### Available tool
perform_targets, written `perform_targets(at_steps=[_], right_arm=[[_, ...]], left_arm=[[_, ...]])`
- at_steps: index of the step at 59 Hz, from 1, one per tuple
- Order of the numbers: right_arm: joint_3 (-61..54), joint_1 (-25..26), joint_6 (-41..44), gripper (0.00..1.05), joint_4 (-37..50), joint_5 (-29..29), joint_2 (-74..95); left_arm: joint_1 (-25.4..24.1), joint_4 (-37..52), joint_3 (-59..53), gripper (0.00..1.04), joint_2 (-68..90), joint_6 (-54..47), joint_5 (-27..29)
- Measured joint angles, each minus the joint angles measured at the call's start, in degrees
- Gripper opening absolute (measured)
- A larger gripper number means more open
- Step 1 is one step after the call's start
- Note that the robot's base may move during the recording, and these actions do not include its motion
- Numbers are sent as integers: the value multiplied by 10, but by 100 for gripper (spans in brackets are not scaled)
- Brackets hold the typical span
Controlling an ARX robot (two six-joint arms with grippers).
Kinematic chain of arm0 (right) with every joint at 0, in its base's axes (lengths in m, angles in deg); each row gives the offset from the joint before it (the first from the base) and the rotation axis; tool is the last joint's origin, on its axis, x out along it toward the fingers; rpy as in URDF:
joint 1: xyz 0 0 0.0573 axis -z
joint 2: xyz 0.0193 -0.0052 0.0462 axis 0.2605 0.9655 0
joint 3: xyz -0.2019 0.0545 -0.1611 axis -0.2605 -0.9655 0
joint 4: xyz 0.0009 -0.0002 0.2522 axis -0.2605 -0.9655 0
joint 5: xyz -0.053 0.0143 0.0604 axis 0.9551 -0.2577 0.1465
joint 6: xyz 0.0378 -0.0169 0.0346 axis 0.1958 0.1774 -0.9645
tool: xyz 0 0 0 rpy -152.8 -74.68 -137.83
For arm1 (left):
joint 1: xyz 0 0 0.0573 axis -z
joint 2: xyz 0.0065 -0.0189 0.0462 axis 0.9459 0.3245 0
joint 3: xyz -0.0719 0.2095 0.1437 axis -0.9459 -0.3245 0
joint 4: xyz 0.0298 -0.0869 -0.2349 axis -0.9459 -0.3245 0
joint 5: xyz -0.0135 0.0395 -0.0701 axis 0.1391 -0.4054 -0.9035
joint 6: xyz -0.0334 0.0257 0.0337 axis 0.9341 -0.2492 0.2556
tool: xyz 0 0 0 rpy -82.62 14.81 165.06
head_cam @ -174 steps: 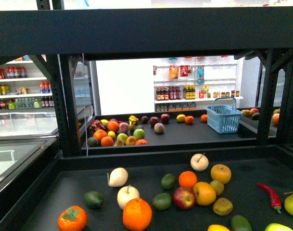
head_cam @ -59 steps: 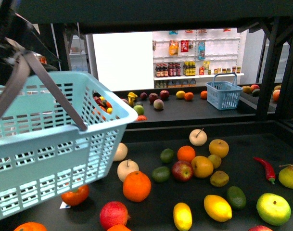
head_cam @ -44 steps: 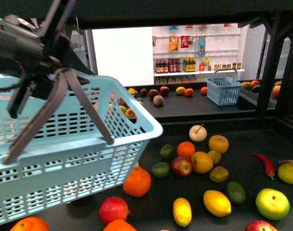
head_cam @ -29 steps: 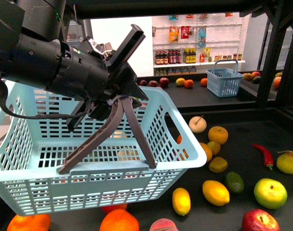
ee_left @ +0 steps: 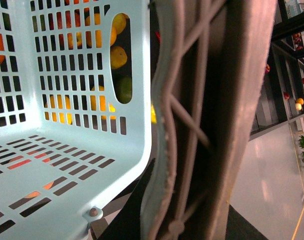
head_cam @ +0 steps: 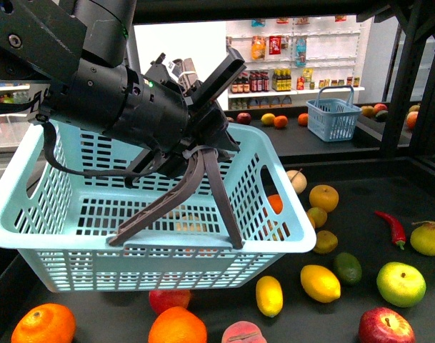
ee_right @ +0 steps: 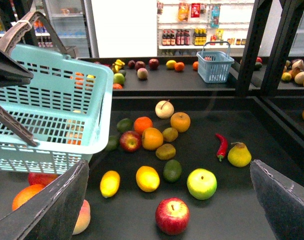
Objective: Pick lemon from shelf
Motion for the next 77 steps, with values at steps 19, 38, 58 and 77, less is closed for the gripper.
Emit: perform_targets(at_steps=[19,38,58,77], right_arm=[[61,76,-85,97,153,-19,363],[319,132,-48,97,300,-125,905],[564,84,31,97,273,-135,1205],[756,32,76,97,226,-125,1389]], left_arm=[[-1,-1,1,15,0,-4,10],[0,-1,1,15,0,-7,7],[0,-1,1,15,0,-7,7],[-1,-1,1,15,0,-7,7]])
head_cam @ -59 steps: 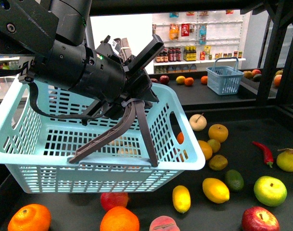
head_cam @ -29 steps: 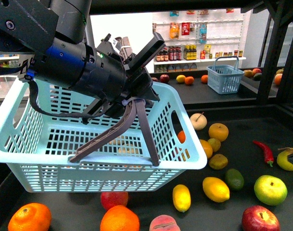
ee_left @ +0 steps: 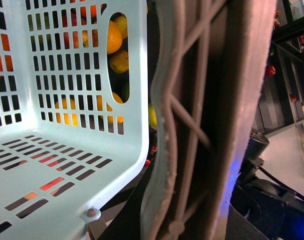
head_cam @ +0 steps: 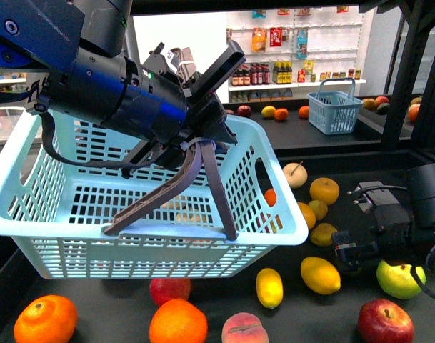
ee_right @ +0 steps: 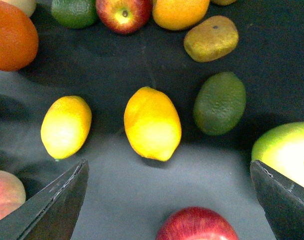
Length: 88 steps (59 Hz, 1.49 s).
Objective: Pick lemon from shelf
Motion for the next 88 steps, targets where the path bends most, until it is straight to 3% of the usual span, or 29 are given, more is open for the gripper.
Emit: perform_targets(at_steps=[29,76,84,88], right_arm=[[160,-23,29,97,-21,11,161],[304,-43,26,97,-51,35,269],[313,-45,22,71,-55,39,275],[313,-45,21,70,-56,37,275]], left_arm=[[0,0,0,15,0,0,0],[0,0,0,15,0,0,0],[0,0,0,15,0,0,0],[0,0,0,15,0,0,0]])
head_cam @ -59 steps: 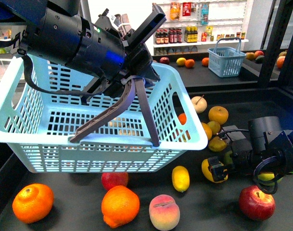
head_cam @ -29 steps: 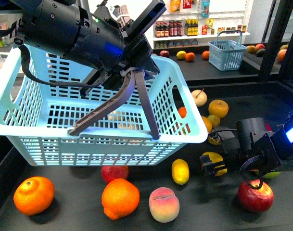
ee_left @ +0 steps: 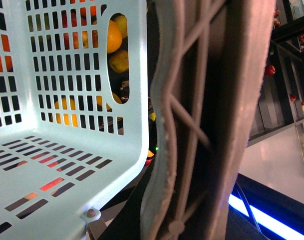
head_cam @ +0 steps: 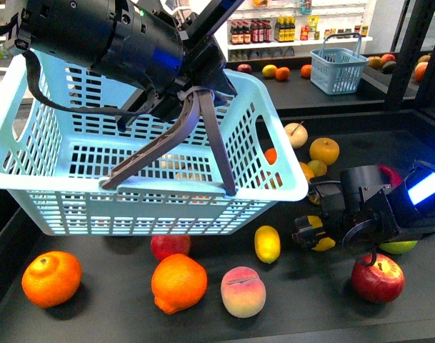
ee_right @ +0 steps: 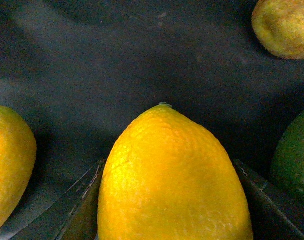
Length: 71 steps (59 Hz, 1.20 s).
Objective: Pick lemon from shelf
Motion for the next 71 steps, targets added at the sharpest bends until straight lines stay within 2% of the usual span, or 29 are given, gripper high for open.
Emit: perform_targets(at_steps=[10,22,36,47,56,71], right_arm=[[-24,2,-5,66,10,-6,-12],[-120,13,-27,66,57,-14,-71],[-286,64,-70,66,137,-28,-277],[-379,83,-110,65,149,-61,-434],[-411,65,-154,65,132,-86,-530],[-417,-10,-231,65,129,-90,-565]], left_arm=[[0,0,0,15,0,0,0],[0,0,0,15,0,0,0],[0,0,0,15,0,0,0],[0,0,0,15,0,0,0],[0,0,0,15,0,0,0],[0,0,0,15,0,0,0]])
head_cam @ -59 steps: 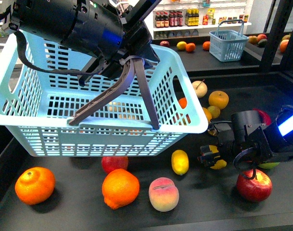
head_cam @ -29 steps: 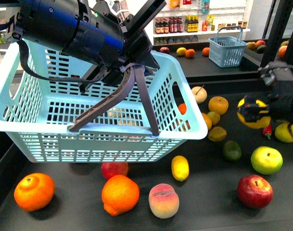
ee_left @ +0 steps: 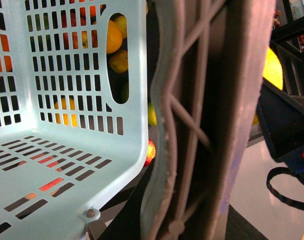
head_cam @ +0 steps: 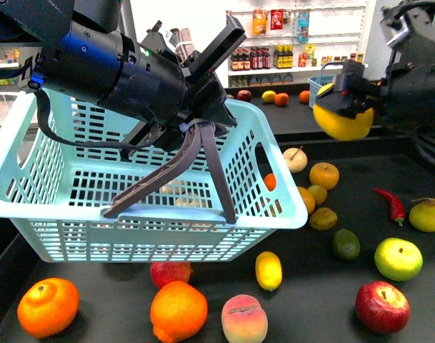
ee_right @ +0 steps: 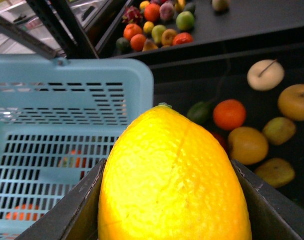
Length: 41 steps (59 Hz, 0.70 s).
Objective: Pick lemon from shelf
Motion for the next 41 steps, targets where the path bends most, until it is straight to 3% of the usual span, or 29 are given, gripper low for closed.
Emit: perform_targets(at_steps=[15,41], right_arm=[[24,-58,-31,65,-5,26,43],[75,-110,-64,65,-22,52,105]], left_arm=[[0,0,0,15,0,0,0],[0,0,0,15,0,0,0]])
